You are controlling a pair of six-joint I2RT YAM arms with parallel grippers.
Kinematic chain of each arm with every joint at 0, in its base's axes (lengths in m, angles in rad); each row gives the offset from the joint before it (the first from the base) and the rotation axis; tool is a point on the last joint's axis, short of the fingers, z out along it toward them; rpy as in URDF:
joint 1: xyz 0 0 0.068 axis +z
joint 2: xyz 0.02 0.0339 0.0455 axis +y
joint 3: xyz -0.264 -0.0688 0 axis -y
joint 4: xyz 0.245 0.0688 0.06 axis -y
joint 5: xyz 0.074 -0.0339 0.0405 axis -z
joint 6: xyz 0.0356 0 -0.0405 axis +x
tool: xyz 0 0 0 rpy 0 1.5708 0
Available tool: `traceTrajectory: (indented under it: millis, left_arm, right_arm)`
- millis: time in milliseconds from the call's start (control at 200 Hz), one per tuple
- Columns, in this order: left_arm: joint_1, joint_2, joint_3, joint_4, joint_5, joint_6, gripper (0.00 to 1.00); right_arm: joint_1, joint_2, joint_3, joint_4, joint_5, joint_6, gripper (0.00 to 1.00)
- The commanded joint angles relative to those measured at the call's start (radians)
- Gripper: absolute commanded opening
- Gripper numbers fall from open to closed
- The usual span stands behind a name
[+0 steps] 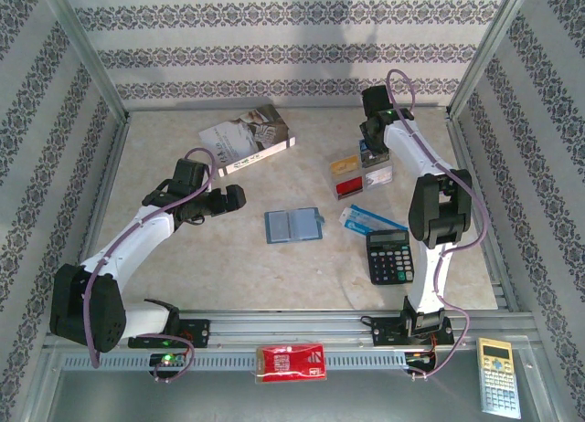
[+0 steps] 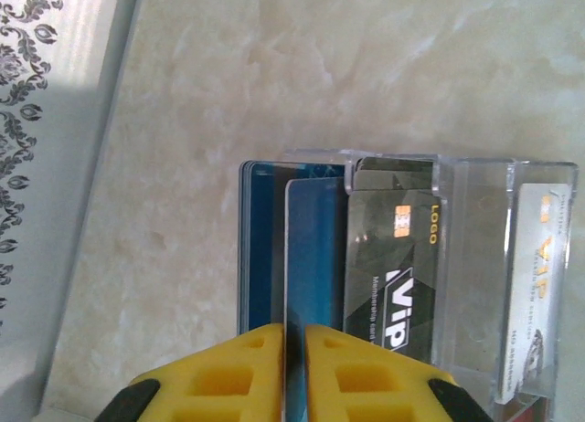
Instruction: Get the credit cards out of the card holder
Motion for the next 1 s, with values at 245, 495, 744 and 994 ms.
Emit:
traceTrajectory:
  millis: [245,495,744,994]
  left_arm:
    - [0.017,0.003,-0.001,-0.042,0.002,0.011,1.0]
    - [0.018,-0.005,-0.007,-0.03,0.018,-0.005,1.0]
    - [0.02,-0.01,-0.035,0.012,0.025,-0.032,1.0]
    - [0.027,-0.022,-0.067,0.051,0.022,-0.055,1.0]
  right_arm:
    - [-0.009,0.001,0.05,0.007,0.002,-0.059,0.18]
    - [0.014,-0.099,0.0,0.011,0.024,-0.192,0.28]
    - [0.089,-0.271,-0.195,0.046,-0.051,-0.461,0.46]
    - [0.215,-0.41,-0.414,0.08,-0.184,-0.73,0.58]
